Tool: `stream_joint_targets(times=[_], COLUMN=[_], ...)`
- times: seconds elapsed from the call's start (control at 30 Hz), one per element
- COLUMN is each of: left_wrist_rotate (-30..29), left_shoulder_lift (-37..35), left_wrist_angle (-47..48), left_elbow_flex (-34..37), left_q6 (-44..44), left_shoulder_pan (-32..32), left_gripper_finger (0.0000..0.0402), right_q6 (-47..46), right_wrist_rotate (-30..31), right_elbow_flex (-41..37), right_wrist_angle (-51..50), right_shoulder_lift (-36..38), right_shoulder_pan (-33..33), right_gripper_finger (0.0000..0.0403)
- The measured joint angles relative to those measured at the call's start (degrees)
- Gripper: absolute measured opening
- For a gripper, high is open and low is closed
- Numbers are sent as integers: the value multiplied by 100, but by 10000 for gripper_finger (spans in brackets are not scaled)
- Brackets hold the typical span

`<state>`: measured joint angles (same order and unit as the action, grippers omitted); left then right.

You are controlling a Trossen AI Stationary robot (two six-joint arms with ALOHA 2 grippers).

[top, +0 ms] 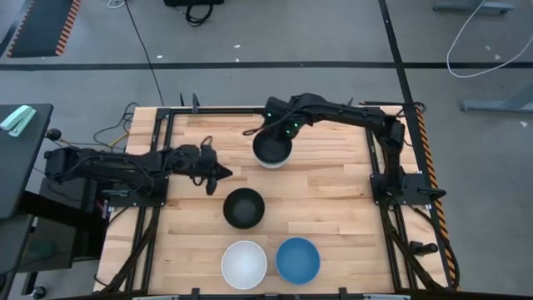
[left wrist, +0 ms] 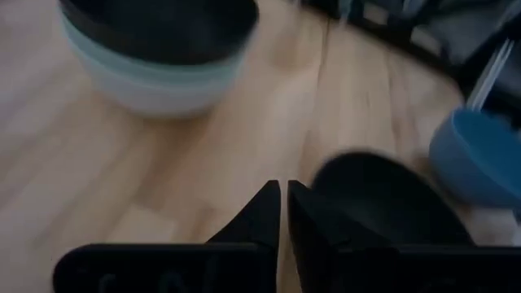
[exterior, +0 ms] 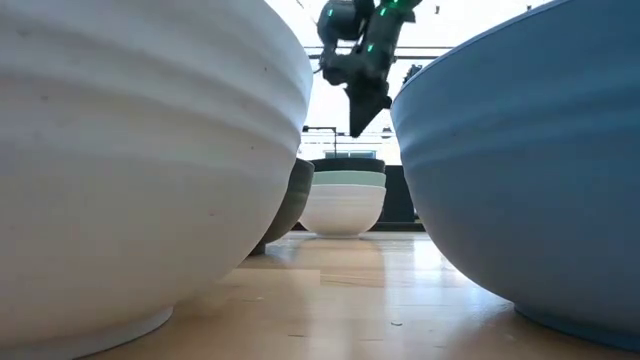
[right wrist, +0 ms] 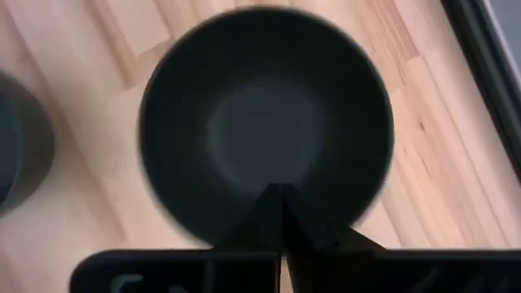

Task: Nest bowls inside each other
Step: Stack the black bowl on top of the black bowl

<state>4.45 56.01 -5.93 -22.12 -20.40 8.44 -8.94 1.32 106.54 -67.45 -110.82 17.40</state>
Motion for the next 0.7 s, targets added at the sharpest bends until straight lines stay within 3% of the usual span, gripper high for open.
stream_joint_targets(times=[0.33,0.7], left_wrist_rotate=[-14,-11], left_shoulder_lift=[339,2158], left_wrist_angle=[3404,4818], left_elbow_flex=[-1939,-3226], left_q6=[-469,-444], left_shoulder_pan=[-473,-1028], left_gripper_finger=[37,42], right_q6=[-968,-2278], right_wrist_rotate=[512,1351], right_elbow_flex=[-512,-2611], right_wrist_angle=[-310,-84], right_shoulder_lift=[1228,2408], right_shoulder_pan=[-1032,-2279], right_gripper_finger=[18,37])
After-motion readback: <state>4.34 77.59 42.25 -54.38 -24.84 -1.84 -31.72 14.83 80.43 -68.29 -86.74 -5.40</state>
